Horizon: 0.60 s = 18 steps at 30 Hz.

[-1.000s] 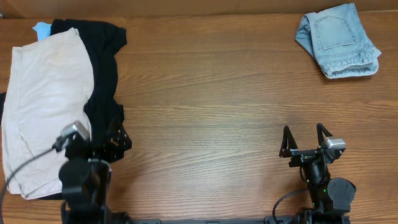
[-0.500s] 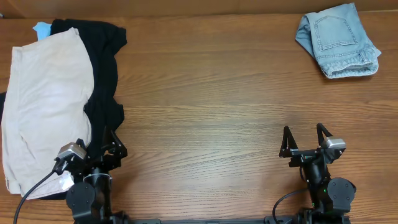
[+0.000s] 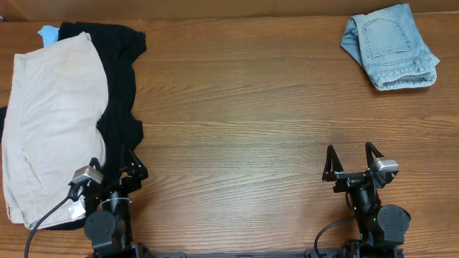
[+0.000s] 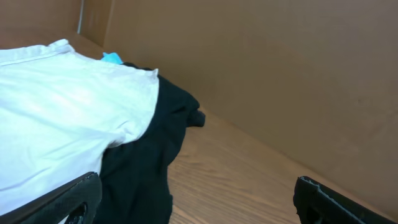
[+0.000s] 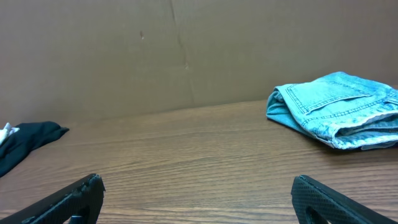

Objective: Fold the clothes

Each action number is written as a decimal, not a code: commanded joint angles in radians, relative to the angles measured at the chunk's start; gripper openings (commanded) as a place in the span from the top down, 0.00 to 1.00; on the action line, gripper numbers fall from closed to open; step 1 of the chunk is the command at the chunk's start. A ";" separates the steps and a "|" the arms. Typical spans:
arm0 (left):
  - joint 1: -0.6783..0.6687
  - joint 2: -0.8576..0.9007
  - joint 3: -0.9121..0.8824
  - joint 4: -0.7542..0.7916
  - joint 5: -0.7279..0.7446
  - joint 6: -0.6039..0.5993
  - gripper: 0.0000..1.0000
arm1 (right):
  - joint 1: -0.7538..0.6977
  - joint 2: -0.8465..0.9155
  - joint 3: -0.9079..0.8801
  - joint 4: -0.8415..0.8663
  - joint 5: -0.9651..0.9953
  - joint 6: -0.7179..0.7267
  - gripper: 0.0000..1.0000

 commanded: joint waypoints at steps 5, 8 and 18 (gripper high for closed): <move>0.005 -0.010 -0.004 -0.032 -0.010 0.002 0.00 | 0.005 -0.012 -0.010 0.006 0.006 0.000 0.00; 0.007 -0.033 -0.004 -0.113 -0.005 0.002 0.00 | 0.005 -0.012 -0.010 0.006 0.006 0.000 0.00; -0.004 -0.071 -0.004 -0.106 -0.008 0.042 0.00 | 0.005 -0.012 -0.010 0.006 0.006 0.000 0.00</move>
